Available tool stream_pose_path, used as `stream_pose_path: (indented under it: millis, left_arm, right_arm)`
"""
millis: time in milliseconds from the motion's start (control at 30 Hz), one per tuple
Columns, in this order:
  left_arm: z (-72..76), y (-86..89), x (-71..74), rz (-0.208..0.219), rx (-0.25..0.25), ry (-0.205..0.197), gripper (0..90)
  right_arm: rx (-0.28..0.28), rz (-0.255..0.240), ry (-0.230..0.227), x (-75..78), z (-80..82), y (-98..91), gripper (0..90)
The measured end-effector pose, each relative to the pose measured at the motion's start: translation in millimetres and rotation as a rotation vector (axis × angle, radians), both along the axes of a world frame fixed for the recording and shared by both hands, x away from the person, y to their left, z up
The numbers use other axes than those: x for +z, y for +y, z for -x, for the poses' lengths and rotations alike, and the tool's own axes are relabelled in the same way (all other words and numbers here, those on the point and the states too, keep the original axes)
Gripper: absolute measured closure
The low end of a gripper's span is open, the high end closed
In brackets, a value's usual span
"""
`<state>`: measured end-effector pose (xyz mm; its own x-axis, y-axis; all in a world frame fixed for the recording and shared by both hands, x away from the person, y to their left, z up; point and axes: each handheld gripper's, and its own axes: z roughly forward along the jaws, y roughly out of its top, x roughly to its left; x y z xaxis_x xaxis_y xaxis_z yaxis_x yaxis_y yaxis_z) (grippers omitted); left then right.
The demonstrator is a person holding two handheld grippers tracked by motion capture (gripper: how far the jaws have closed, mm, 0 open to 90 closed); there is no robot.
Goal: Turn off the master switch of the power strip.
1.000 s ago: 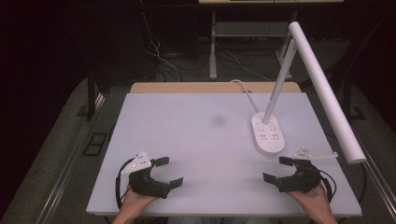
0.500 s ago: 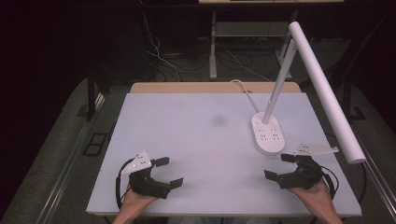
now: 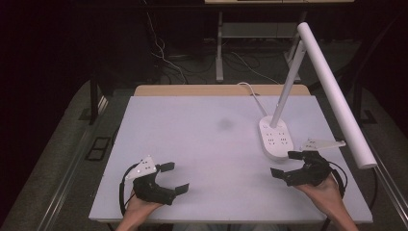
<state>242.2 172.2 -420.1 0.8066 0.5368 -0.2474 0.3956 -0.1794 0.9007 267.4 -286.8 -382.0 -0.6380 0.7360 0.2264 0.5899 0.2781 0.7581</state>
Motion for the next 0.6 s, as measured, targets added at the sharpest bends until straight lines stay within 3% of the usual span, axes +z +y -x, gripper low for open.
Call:
stream_pose_path:
  millis: [600]
  left_arm:
    - [-0.2,0.4,0.0,0.000,0.002,0.000,4.3]
  right_arm:
    - [0.026,0.033,0.005,11.3,-24.7,14.8,0.3]
